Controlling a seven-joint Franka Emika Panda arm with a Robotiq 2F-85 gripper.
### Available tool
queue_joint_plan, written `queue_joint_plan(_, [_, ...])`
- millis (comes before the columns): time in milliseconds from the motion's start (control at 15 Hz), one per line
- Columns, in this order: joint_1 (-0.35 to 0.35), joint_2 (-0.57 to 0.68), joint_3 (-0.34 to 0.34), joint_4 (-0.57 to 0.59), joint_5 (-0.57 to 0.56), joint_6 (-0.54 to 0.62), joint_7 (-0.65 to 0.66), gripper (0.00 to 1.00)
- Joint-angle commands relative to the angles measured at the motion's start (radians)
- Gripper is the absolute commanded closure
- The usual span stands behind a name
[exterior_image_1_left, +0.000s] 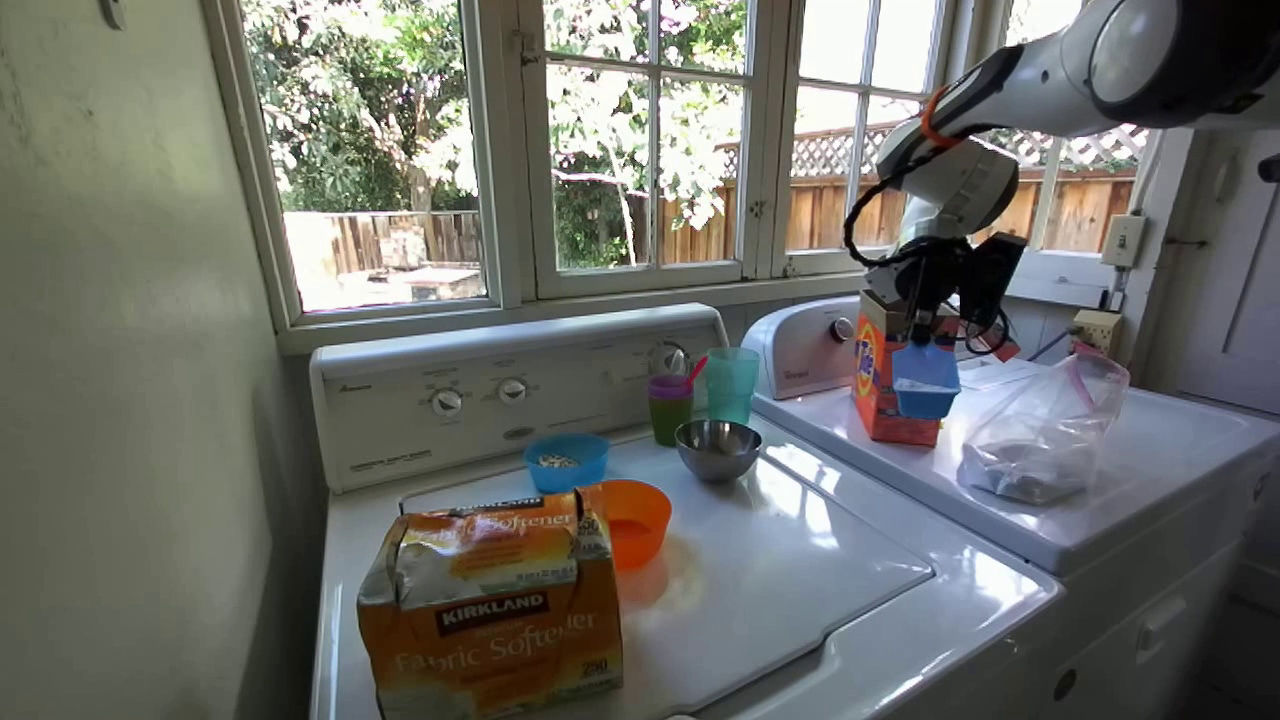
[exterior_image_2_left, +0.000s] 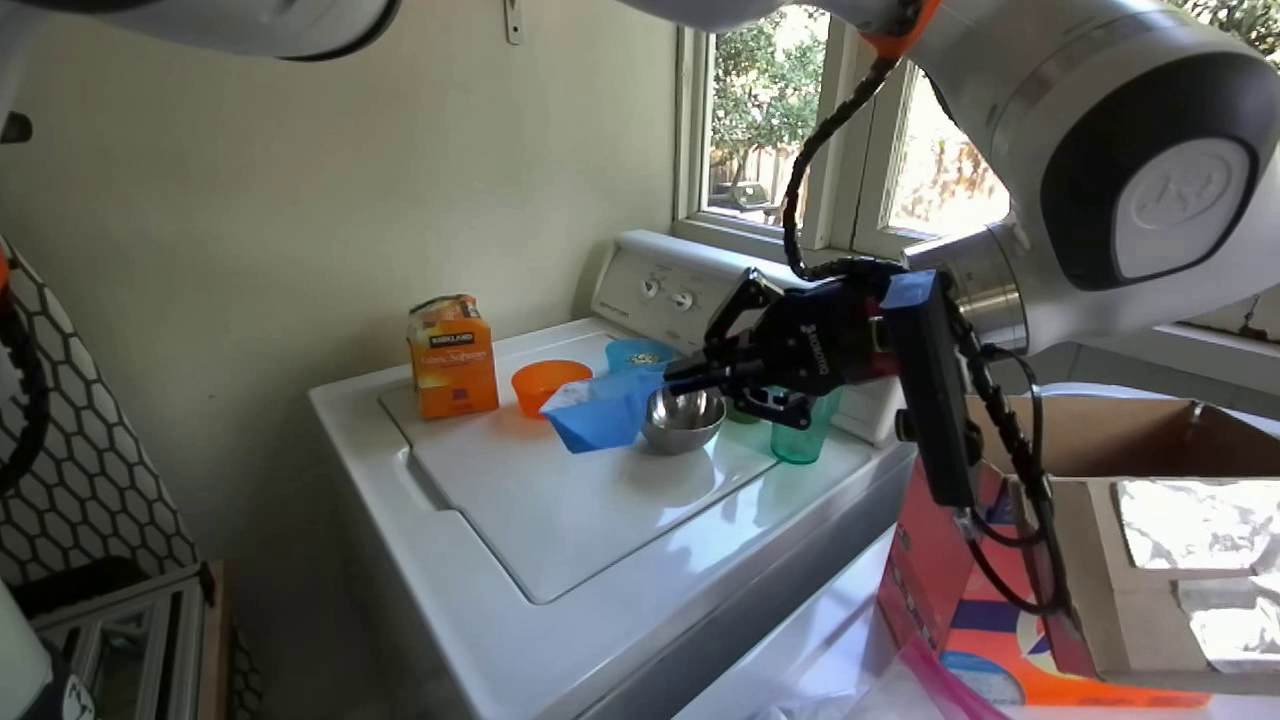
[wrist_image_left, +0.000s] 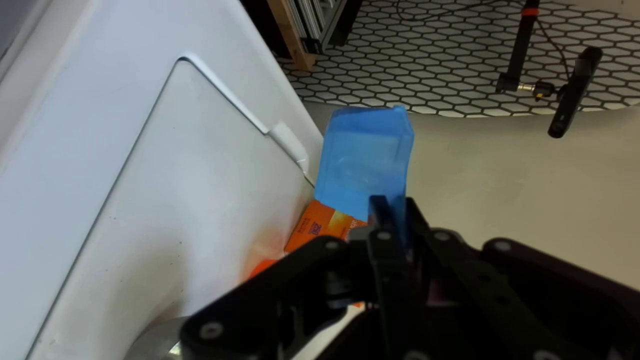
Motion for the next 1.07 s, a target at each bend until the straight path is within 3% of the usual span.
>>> queue_joint_plan(0, [0.022, 0.007, -0.011, 0.017, -0.037, -0.073, -0.06, 0.98])
queue_joint_plan(467, [0.048, 0.013, 0.003, 0.012, -0.056, -0.101, -0.093, 0.98])
queue_joint_plan(600, [0.047, -0.001, 0.03, -0.035, -0.074, -0.069, -0.105, 0.98])
queue_joint_plan(933, [-0.003, 0.029, 0.117, -0.024, -0.114, -0.07, -0.091, 0.98])
queue_joint_plan(1000, [0.044, 0.021, 0.064, -0.018, -0.073, -0.07, -0.079, 0.92])
